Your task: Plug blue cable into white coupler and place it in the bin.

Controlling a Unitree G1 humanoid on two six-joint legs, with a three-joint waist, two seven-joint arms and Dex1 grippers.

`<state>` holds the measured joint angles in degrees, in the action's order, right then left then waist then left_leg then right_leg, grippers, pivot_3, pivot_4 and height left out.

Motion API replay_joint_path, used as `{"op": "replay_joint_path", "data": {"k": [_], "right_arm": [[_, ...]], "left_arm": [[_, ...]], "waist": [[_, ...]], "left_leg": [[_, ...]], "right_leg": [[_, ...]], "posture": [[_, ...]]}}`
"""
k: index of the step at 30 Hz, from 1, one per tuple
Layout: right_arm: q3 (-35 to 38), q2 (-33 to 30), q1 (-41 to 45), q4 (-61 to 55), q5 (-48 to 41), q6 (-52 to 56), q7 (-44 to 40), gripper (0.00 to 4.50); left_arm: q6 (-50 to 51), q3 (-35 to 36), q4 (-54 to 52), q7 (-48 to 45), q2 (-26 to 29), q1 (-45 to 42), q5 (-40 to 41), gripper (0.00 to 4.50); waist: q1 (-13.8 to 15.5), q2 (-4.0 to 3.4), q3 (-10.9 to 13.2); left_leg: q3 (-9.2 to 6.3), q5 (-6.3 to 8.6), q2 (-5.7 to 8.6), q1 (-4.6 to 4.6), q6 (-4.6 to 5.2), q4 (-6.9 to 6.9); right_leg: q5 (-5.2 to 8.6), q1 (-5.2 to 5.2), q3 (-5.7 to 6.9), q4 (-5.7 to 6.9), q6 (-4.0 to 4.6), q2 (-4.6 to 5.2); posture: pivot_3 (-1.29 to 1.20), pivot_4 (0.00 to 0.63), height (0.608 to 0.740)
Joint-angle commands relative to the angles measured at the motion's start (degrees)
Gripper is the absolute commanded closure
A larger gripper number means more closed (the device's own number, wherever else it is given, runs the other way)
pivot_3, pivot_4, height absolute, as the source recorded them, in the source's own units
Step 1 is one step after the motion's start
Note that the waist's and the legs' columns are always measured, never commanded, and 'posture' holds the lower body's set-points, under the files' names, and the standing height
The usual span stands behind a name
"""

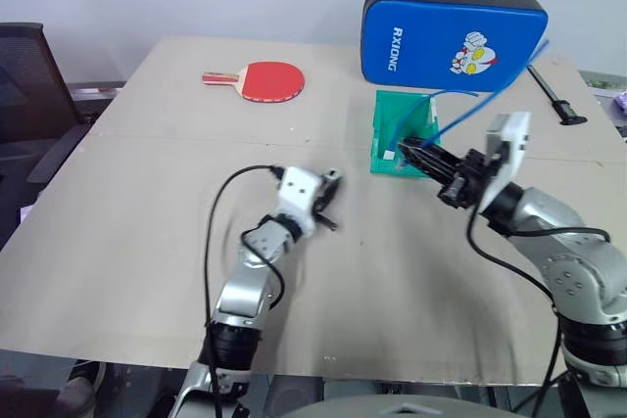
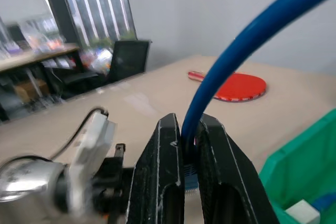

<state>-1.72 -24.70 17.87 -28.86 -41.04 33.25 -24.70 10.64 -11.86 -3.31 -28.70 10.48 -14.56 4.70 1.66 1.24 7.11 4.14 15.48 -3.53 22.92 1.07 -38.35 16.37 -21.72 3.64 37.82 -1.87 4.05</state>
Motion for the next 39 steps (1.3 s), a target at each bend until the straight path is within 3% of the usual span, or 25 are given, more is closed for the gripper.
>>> {"op": "replay_joint_path", "data": {"k": [1, 6, 19, 25, 31, 39], "right_arm": [[-0.08, 2.07, -0.85, 0.76, 4.85, 0.69, 6.08, 4.50], [-0.01, 2.73, -3.26, 1.57, 9.96, 1.01, 8.93, 4.50], [-6.01, 5.94, -8.29, -2.27, 17.44, 2.69, 11.00, 4.50], [-6.45, 7.83, -8.86, -2.87, 19.78, 2.34, 12.07, 4.50], [-5.46, 9.80, -8.81, -4.31, 20.40, -1.36, 11.00, 4.50], [-6.32, 8.03, -9.43, -4.05, 23.95, -4.72, 9.00, 4.50]], "left_arm": [[-2.44, -5.59, 5.24, -6.09, -0.15, -2.91, -1.00, 4.20], [-6.28, -7.02, 17.97, -6.70, -3.21, -8.37, -2.33, 4.20], [-14.55, -5.35, 26.25, -19.17, -3.81, -9.29, 2.86, 4.20], [-24.51, -5.08, 33.42, -14.63, -3.01, -11.18, -3.11, 4.20], [-35.92, -3.76, 35.25, -4.20, -4.79, -10.15, -7.89, 4.20], [-35.32, -5.19, 34.40, -3.35, -5.88, -8.33, -8.70, 4.20]], "waist": [[-0.05, 0.00, 0.00], [-0.16, 0.01, 0.02], [-0.76, 0.01, 0.01], [-0.82, 0.01, 0.00], [-0.86, 0.01, -0.01], [-0.90, -0.09, -0.07]], "left_leg": [[0.02, 0.00, 0.06, 0.01, 0.00, 0.00], [-0.05, 0.01, 0.21, 0.02, 0.02, 0.04], [-0.09, 0.16, 0.23, -0.01, 0.27, 0.03], [-0.12, 0.17, 0.24, -0.05, 0.30, 0.01], [-0.13, 0.17, 0.23, -0.08, 0.31, 0.02], [-0.12, 0.19, 0.24, -0.10, 0.33, 0.04]], "right_leg": [[0.06, 0.00, -0.03, -0.01, -0.09, 0.04], [0.09, 0.00, 0.01, -0.01, -0.13, 0.12], [0.09, 0.01, -0.01, 0.05, -0.14, 0.14], [0.08, 0.02, 0.00, 0.11, -0.15, 0.13], [0.07, 0.03, -0.02, 0.12, -0.15, 0.13], [0.07, 0.03, -0.02, 0.10, -0.16, 0.14]], "posture": [[0.00, 0.150, 0.701], [0.00, 0.150, 0.701], [0.00, 0.150, 0.701], [0.00, 0.150, 0.701], [0.00, 0.150, 0.701], [0.00, 0.150, 0.701]]}}
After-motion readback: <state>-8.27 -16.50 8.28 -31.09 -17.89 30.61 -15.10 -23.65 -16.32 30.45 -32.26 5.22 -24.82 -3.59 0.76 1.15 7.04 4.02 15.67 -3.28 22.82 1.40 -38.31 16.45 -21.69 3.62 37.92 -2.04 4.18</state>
